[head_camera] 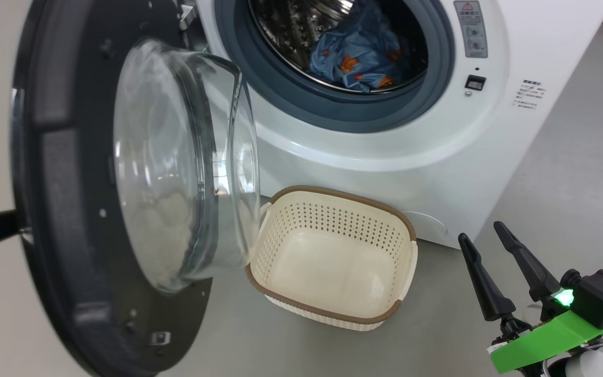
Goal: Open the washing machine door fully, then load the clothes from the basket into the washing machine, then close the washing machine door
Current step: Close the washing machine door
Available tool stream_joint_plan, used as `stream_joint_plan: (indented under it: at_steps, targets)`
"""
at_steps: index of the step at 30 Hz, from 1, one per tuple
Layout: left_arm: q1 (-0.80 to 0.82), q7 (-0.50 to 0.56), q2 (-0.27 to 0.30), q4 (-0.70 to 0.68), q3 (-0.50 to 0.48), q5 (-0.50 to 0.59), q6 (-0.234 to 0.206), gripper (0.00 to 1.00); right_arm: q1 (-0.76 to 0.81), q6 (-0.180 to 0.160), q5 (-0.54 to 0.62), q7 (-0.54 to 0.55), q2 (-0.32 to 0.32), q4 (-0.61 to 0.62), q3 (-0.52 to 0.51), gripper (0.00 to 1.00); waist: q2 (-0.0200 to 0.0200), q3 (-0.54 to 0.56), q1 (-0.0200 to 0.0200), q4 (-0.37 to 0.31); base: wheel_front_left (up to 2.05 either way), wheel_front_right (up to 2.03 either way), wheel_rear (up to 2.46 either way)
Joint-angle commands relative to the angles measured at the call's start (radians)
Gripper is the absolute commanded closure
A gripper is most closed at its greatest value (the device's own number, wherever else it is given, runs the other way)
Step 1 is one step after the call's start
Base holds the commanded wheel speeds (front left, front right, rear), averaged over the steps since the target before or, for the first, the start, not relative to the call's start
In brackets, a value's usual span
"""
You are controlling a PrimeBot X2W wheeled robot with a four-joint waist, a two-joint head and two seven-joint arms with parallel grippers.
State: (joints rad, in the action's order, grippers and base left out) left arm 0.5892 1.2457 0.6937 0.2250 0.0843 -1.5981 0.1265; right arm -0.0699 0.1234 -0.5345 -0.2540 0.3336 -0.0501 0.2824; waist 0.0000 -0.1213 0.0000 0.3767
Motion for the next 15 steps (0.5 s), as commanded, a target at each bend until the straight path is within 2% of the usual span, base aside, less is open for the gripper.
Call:
stream_joint_plan:
  at_steps: [1,15]
  targets:
    - [0.018,0.015,0.034,-0.061,-0.032,-0.018,0.000,1.00,0.005,0.007,0.018,-0.008,0.005,0.027,0.008,0.00,0.0000,0.005,0.0000,-0.014,0.00,0.00,0.00]
    - [0.048,-0.004,-0.062,-0.174,0.042,0.009,-0.018,1.00,0.003,0.007,0.023,-0.008,-0.016,0.030,0.004,0.00,0.0000,0.006,0.0000,-0.063,0.00,0.00,0.00]
